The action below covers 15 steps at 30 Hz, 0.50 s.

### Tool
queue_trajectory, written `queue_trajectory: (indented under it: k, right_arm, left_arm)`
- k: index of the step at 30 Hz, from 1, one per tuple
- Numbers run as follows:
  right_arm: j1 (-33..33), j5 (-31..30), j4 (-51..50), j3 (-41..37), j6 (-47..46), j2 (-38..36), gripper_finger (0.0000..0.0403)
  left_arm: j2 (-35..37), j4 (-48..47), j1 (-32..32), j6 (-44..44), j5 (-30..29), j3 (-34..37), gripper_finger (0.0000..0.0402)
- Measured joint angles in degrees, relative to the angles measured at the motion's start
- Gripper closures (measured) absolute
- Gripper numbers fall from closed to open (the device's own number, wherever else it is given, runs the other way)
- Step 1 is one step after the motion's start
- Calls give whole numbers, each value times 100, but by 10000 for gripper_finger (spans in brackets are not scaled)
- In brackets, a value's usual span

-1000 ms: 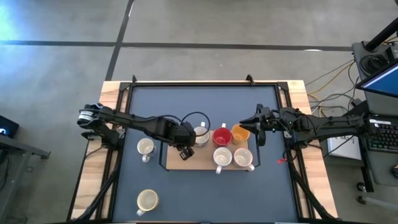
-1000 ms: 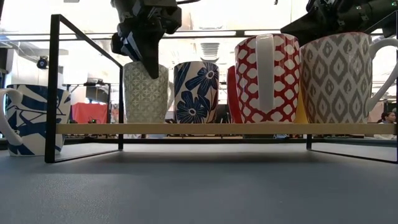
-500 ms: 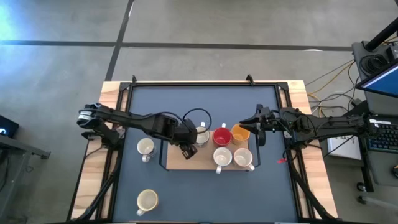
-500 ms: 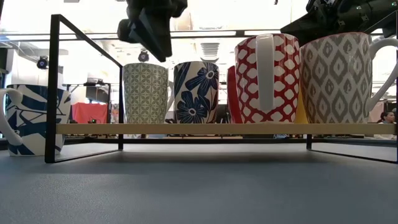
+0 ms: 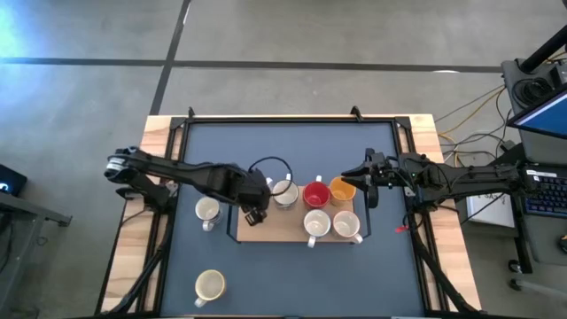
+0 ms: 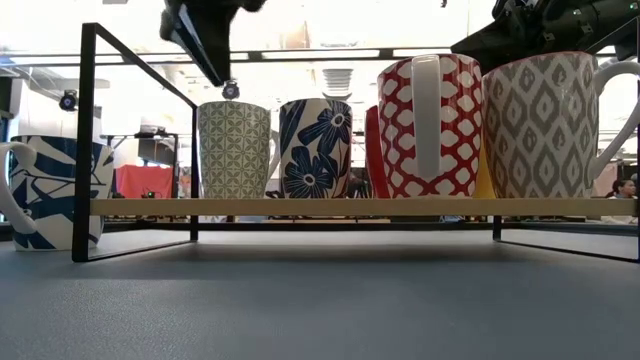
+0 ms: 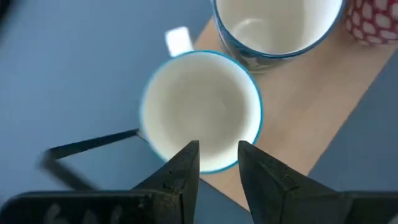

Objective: Place coffee mugs
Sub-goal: Put the blue cup on the shelf aligned with the other blue cup

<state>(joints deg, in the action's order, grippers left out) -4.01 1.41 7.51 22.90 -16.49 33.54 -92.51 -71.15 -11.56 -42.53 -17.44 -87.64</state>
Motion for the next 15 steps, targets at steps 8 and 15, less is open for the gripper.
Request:
queue_trajectory:
  k: [8, 15]
  right_arm:
    - [-2, 2, 0, 0, 0, 0, 335]
    - [-2, 1, 0, 0, 0, 0, 335]
  left_arm:
    - [1039, -642, -224, -64, -545, 107, 308]
    - [1874, -1124, -423, -848, -243, 862, 308]
